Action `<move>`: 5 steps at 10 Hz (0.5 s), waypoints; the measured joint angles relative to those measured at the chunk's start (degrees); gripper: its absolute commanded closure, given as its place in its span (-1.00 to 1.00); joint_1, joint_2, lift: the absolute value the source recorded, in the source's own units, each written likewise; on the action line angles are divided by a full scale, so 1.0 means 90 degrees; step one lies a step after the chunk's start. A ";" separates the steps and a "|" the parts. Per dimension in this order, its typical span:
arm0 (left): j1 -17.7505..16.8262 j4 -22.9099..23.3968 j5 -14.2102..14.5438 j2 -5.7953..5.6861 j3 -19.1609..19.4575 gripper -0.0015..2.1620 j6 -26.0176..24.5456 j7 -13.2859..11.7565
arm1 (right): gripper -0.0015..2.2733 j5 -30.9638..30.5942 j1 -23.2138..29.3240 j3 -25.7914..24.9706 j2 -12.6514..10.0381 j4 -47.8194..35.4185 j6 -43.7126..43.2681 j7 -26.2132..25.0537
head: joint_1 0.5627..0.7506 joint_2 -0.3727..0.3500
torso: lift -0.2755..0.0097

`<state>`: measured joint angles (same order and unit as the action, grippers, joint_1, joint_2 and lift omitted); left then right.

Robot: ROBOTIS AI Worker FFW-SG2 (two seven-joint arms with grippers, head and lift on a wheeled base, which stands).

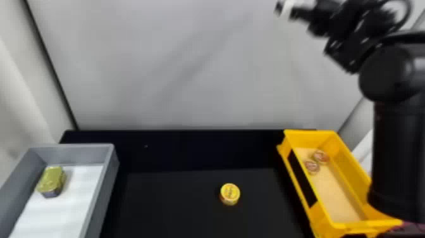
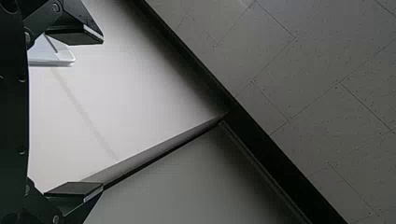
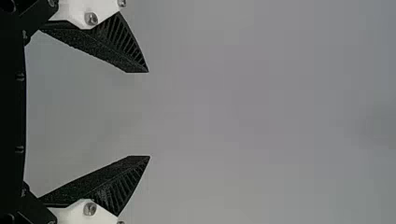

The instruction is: Pick up the round yellow can and place it in the yellow rectangular box

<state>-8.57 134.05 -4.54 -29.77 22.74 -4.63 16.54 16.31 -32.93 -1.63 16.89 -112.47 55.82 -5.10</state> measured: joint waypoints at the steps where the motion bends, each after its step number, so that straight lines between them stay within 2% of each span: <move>1: -0.0049 -0.0020 0.0024 0.0021 -0.0077 -0.85 -0.0003 0.0000 | -0.95 0.0157 0.0064 0.0120 -0.0023 0.0581 0.0230 0.0409 | 0.39 -0.44 | 0.93; 5: -0.0227 -0.0161 0.0117 0.0128 -0.0369 -0.85 0.0095 0.0000 | -0.93 0.0353 0.0350 0.0760 -0.0075 0.2887 -0.0121 0.1596 | 0.39 -0.44 | 0.93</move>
<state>-10.62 132.60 -3.49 -28.62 19.42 -3.77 16.54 19.49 -29.78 5.21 16.21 -86.48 54.74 9.27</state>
